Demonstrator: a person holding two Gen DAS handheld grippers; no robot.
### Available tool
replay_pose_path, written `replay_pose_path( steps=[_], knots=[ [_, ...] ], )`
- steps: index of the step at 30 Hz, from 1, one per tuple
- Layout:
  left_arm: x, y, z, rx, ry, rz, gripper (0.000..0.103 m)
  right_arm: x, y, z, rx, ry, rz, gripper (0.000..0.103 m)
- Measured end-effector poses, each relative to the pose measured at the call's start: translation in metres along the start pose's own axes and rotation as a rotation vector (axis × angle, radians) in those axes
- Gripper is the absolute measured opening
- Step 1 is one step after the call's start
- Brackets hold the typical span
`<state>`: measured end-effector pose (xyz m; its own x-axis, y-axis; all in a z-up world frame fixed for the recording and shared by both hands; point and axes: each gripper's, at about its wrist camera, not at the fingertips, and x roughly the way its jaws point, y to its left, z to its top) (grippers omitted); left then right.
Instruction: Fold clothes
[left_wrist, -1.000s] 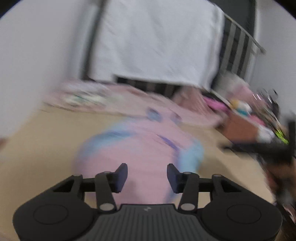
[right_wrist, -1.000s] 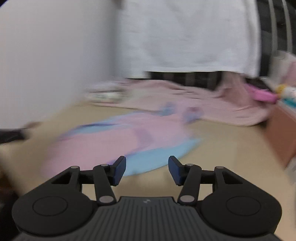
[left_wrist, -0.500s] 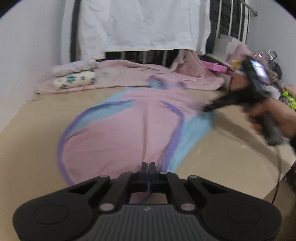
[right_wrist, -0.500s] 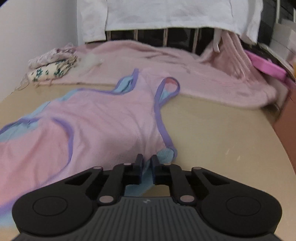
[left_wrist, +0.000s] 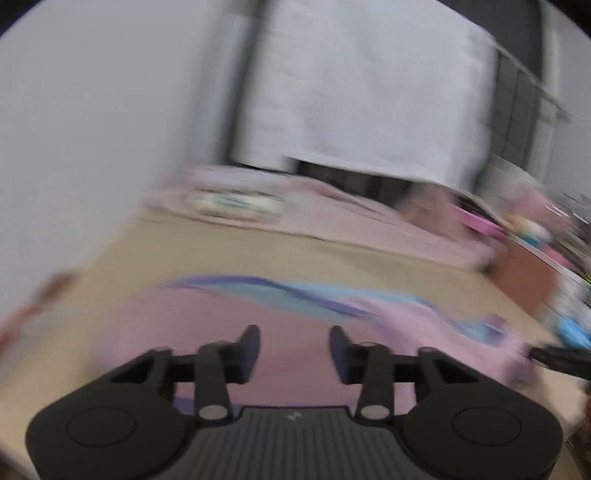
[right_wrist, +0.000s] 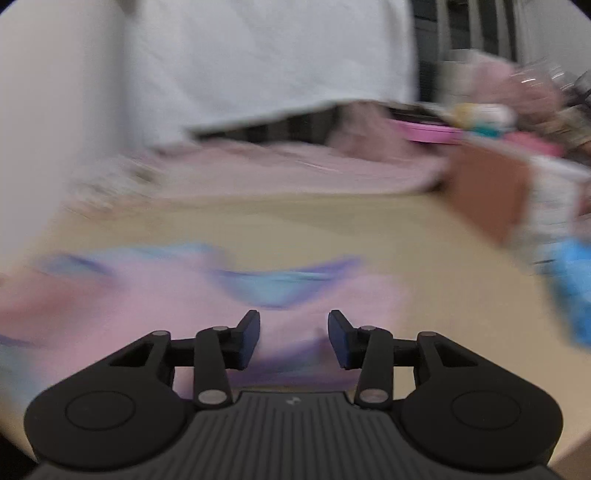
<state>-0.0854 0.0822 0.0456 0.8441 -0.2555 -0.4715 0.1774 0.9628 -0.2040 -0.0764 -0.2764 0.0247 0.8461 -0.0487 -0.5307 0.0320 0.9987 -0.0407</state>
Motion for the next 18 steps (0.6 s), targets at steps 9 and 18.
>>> replay_pose_path(
  steps=[9, 18],
  knots=[
    [0.065, -0.05, -0.014, 0.089, 0.179, -0.058, 0.032, 0.01, -0.012, -0.025, -0.033, 0.04, -0.006, 0.005],
    [0.021, -0.015, -0.021, 0.087, 0.175, -0.131, 0.027, -0.024, -0.032, -0.006, 0.012, -0.015, -0.096, 0.029]
  ],
)
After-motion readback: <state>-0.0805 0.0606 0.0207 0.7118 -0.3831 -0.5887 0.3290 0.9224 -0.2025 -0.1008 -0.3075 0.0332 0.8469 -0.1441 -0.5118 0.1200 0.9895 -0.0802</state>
